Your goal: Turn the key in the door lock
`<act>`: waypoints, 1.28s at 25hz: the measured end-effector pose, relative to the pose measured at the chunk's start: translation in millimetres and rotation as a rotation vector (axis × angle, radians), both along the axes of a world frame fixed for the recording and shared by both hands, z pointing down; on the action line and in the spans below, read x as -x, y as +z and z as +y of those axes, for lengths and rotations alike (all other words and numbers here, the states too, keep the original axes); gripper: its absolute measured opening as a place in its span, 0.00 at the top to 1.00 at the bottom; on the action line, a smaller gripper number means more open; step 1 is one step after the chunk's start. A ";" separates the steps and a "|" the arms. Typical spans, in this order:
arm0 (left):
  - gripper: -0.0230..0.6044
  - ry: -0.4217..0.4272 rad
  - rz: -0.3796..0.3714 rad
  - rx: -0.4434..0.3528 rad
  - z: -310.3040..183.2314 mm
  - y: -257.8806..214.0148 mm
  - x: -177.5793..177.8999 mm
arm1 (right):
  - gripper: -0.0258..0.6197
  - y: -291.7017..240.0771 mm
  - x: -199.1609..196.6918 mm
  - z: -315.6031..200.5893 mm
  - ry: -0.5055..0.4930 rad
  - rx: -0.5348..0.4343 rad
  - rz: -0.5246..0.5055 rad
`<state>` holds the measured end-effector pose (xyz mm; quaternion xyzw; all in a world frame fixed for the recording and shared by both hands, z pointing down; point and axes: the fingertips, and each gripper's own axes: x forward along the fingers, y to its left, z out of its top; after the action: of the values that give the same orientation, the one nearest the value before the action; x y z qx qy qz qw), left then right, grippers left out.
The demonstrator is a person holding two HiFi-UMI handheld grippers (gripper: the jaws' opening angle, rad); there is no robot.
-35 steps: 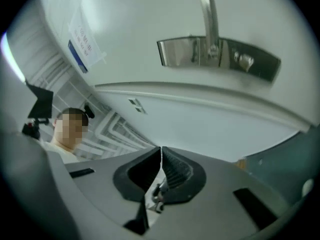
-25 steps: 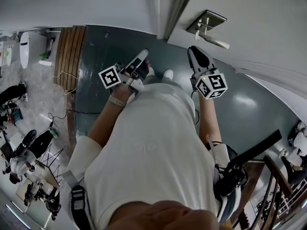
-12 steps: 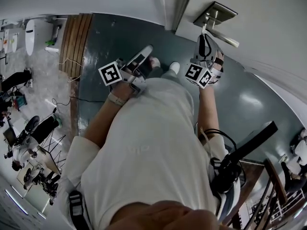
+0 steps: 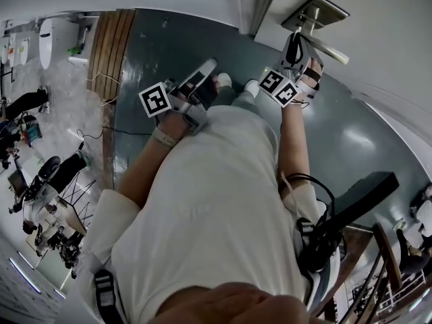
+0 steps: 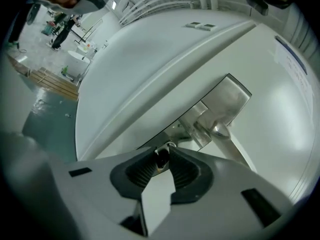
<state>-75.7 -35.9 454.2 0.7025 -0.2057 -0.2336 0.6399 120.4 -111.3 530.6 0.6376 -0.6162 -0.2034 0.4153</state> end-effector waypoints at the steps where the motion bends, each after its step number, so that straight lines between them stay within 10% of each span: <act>1: 0.95 -0.002 0.003 0.004 0.3 1.5 0.3 | 0.87 -0.1 -1.0 -2.3 0.009 -0.008 -0.006; 19: 0.95 -0.013 0.018 0.007 -9.2 -11.2 -12.1 | 0.87 -19.6 -16.8 -1.7 0.124 -0.026 -0.330; 32: 0.95 -0.027 0.034 0.008 -17.5 -9.3 -12.6 | 0.87 -14.7 -12.3 -4.6 0.142 0.004 -0.756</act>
<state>-63.0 -53.4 444.9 0.6930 -0.2054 -0.2531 0.6430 132.7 -115.9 515.9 0.7078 -0.6805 0.0766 0.1732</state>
